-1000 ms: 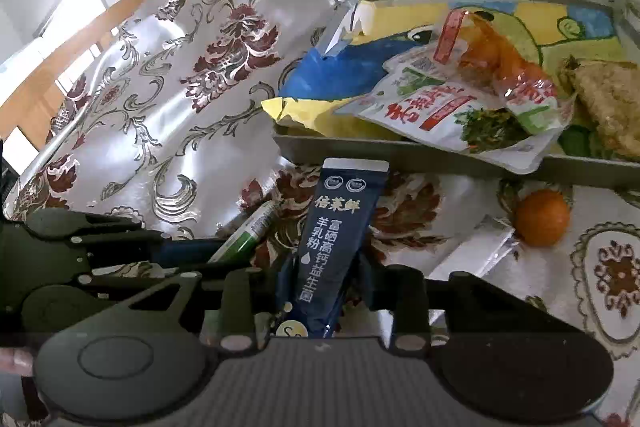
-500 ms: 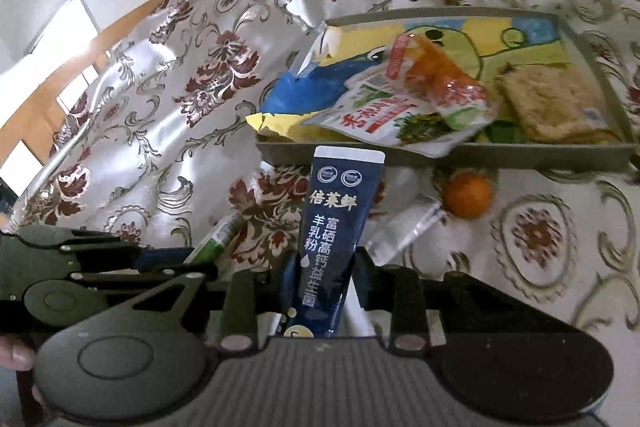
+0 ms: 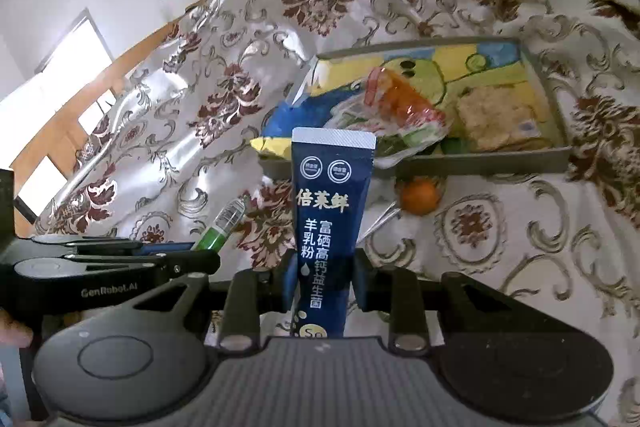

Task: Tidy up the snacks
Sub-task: 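Lift the green tube with the left tool while the right tool carries the blue packet toward the tray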

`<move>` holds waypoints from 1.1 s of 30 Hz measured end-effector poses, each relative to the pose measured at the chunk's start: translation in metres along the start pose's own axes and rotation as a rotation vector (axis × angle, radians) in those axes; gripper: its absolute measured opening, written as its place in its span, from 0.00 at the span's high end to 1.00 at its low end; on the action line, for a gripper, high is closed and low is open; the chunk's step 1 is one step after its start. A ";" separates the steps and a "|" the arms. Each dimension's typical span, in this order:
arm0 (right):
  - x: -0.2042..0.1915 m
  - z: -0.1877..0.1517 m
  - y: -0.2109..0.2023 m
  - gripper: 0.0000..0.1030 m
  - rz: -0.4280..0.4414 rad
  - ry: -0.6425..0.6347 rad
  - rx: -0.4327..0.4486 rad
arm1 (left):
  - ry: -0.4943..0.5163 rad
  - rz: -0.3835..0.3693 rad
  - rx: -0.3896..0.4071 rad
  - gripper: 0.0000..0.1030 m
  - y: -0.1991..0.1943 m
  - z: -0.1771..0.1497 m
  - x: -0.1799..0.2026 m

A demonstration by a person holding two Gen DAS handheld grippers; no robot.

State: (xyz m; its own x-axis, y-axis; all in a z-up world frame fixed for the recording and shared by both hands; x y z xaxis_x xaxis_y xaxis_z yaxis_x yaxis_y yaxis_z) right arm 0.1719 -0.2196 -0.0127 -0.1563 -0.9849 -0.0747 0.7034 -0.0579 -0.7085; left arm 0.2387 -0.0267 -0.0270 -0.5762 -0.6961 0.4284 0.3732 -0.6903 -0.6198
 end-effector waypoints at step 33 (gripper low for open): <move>0.136 0.134 0.088 0.70 0.068 0.470 0.212 | 0.036 0.073 0.052 0.82 0.128 0.159 0.021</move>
State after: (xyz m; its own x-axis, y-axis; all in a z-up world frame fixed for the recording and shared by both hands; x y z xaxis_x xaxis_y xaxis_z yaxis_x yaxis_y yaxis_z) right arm 0.3056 -0.3801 0.0085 -0.3658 -0.8108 -0.4569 0.8402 -0.0765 -0.5369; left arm 0.3904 -0.1607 0.0075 -0.5711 -0.7383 0.3589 0.4524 -0.6479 -0.6129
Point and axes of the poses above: each gripper's, at about its wrist camera, not at the fingertips, and y roughly the way its jaws point, x to its right, z to its top, the point moved 3 cm from there along y, roughly the way its jaws point, and after that the axes turned 15 degrees about -z, right-handed, at the moved point
